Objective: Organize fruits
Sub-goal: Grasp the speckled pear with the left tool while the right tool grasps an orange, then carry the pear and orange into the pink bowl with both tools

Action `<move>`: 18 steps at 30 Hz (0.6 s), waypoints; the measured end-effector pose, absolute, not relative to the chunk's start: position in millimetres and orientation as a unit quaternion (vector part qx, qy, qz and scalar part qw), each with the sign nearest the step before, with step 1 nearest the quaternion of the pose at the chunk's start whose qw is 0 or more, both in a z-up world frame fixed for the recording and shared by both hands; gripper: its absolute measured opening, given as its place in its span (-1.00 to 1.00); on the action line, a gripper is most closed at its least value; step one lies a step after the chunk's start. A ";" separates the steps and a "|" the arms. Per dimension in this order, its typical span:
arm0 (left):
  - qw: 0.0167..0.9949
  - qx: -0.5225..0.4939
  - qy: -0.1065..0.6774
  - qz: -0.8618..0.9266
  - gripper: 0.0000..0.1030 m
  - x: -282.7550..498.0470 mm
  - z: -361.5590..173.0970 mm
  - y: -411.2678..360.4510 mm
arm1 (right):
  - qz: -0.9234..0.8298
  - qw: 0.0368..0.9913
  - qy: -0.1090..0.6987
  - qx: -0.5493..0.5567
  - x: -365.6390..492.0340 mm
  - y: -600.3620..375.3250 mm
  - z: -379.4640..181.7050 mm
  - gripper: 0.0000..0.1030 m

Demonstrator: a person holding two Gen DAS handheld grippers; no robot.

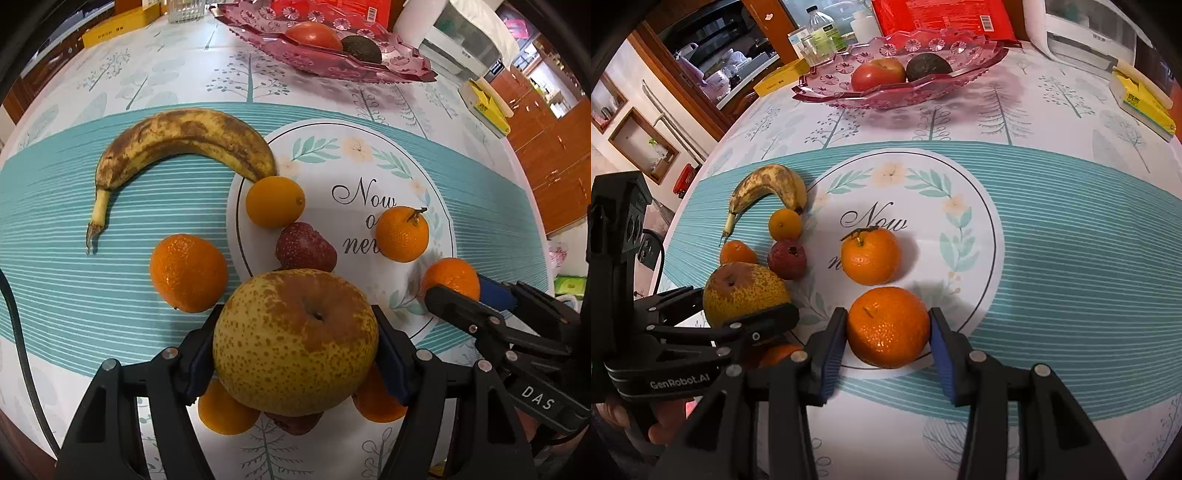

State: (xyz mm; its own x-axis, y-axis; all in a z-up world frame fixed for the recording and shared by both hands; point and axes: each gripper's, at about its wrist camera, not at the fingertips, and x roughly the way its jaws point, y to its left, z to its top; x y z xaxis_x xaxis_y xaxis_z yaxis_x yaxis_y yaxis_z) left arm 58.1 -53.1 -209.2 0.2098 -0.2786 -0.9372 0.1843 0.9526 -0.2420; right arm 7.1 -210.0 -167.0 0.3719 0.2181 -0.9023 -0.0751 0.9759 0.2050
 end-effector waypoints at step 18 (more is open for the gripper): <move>0.830 0.002 0.538 -0.146 0.39 53.9 -110.0 -47.8 | 0.099 0.861 0.495 0.053 0.6 -204.0 -104.1 -0.15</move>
State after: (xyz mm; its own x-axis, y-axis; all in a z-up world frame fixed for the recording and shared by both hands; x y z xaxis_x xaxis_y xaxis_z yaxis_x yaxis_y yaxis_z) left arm 53.9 -47.8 -110.0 0.3794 -0.2404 -0.8935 0.2444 0.9574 -0.1538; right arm 0.6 -204.0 -104.1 0.4893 0.2236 -0.8430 -0.1185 0.9747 0.1898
